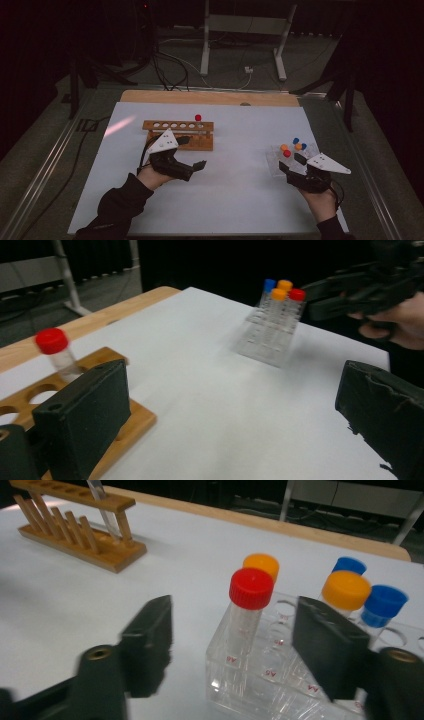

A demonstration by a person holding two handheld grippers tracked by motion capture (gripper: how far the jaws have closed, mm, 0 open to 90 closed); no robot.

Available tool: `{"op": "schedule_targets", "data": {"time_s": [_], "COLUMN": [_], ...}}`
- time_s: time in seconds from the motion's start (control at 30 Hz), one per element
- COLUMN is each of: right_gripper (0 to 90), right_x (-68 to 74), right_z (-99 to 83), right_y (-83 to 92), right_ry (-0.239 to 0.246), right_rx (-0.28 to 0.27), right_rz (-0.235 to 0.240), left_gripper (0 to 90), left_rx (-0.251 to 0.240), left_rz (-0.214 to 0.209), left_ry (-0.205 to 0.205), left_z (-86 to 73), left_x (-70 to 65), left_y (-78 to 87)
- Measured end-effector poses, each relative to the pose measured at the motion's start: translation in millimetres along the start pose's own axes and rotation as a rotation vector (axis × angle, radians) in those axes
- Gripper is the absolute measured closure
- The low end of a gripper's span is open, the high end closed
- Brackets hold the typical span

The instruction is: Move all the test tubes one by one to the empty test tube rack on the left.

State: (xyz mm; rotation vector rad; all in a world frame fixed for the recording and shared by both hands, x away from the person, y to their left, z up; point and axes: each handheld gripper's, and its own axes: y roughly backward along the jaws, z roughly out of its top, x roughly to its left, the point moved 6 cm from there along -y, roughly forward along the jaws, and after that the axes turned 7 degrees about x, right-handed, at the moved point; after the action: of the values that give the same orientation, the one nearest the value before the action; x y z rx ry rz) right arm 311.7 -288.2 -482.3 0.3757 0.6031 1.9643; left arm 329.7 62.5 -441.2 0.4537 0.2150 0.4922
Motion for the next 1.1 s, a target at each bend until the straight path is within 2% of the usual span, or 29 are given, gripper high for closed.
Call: {"op": "schedule_targets", "data": {"time_s": [0.23, 0.57, 0.8, 1.1], "right_gripper": [56.8, 73.5, 74.5, 74.6], "right_x": [-0.4, -2.5, -2.9, 0.9], "right_z": [-5.3, -6.6, -1.6, 24.2], "right_y": [-14.4, -24.4, -20.1, 5.2], "right_ry": [-0.012, -0.015, -0.001, 0.034], "right_rx": [0.064, 0.108, 0.103, 0.025], "right_rz": [-0.013, -0.041, -0.04, -0.05], "left_gripper": [2.1, 2.1, 2.1, 2.1], "left_rx": [0.0, 0.002, 0.001, 0.007], "left_rz": [-0.002, 0.008, -0.008, -0.009], "left_ry": [-0.005, 0.001, 0.005, 0.005], "left_z": [-2.7, -4.1, -4.3, -4.6], "left_x": [-2.7, 0.1, 0.1, 0.2], "left_y": [1.0, 1.1, 1.3, 0.8]}}
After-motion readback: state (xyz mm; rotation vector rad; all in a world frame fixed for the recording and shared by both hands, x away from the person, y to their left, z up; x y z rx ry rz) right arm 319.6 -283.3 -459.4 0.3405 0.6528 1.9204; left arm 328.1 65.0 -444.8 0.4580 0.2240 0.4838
